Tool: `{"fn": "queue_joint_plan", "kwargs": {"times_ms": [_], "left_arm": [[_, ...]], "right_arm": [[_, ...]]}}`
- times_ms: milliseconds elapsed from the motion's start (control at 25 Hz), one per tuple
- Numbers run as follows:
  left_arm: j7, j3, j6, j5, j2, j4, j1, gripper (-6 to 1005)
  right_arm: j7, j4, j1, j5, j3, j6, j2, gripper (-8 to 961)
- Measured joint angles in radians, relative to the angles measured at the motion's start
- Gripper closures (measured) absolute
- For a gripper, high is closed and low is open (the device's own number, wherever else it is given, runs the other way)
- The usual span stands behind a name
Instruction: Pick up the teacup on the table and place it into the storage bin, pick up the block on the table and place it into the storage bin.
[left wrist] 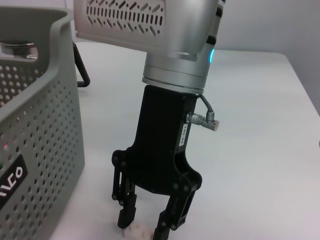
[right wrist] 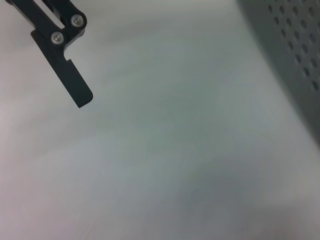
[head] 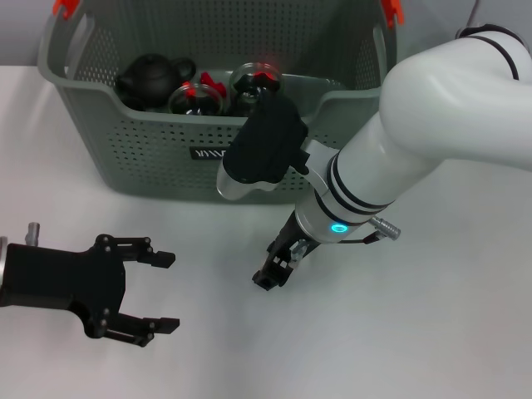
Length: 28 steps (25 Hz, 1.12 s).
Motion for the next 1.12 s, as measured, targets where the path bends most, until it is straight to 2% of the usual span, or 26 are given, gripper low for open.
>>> {"fn": "queue_joint_plan", "kwargs": {"times_ms": [240,320,520,640,840,1000,1120], "left_arm": [[0.0,0.0,0.0,0.0,0.0,0.0,0.0,140],[0.0,-0.001,0.0,0.0,0.0,0.0,0.0,140],[0.0,-0.006,0.0,0.001,0.002,-0.001,0.0,140],[-0.001,-0.009,0.0,0.005,0.004,-0.001,0.003,140],[-0.004,-0.012,0.0,0.006,0.005,0.003,0.011,140],[-0.005,-0.023,0.001,0.007,0.003,0.005,0.016,140],[-0.004,-0.025,0.003,0.007,0.003,0.004,0.016,140]], "right_arm": [[0.002,0.0,0.0,0.003,0.001,-0.001,-0.001,444],[0.002,-0.01,-0.004,0.011,0.001,-0.004,-0.003,474],[0.004,-0.099,-0.032,0.013,0.017,-0.042,-0.017,520],[0.019,-0.215,-0.066,-0.036,0.097,-0.119,-0.026,519],[0.084,-0.503,-0.118,-0.181,0.247,-0.294,-0.022,519],[0.09,-0.725,-0.119,-0.182,0.386,-0.427,-0.022,519],[0.09,-0.845,-0.093,-0.188,0.496,-0.503,-0.021,519]]}}
